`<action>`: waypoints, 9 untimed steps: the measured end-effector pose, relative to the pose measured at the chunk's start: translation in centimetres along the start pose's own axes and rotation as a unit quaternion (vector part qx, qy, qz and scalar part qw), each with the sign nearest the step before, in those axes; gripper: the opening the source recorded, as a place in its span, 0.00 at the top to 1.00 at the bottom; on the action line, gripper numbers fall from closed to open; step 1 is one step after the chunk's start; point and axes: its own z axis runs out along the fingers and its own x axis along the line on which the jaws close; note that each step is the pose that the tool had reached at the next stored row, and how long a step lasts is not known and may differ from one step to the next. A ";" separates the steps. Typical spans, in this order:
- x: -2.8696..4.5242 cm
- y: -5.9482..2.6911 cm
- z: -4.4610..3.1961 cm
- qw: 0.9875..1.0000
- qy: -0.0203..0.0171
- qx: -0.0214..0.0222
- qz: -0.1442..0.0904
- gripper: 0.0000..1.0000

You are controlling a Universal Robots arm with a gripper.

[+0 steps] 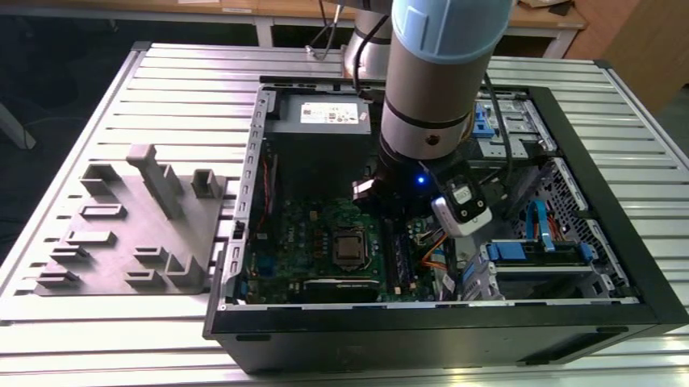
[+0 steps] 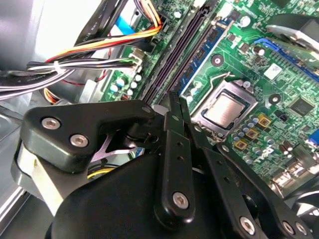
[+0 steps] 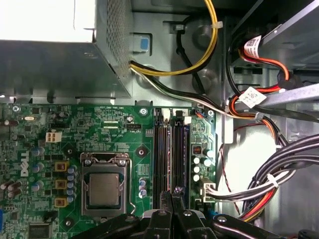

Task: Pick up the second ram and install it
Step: 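Insert the second ram into the second slot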

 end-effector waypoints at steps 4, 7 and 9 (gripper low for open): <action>0.03 0.00 0.49 1.000 0.000 0.000 0.000 0.92; 0.10 0.02 0.63 1.000 0.000 0.000 0.000 0.92; 0.14 0.05 0.71 1.000 0.000 0.000 0.000 0.92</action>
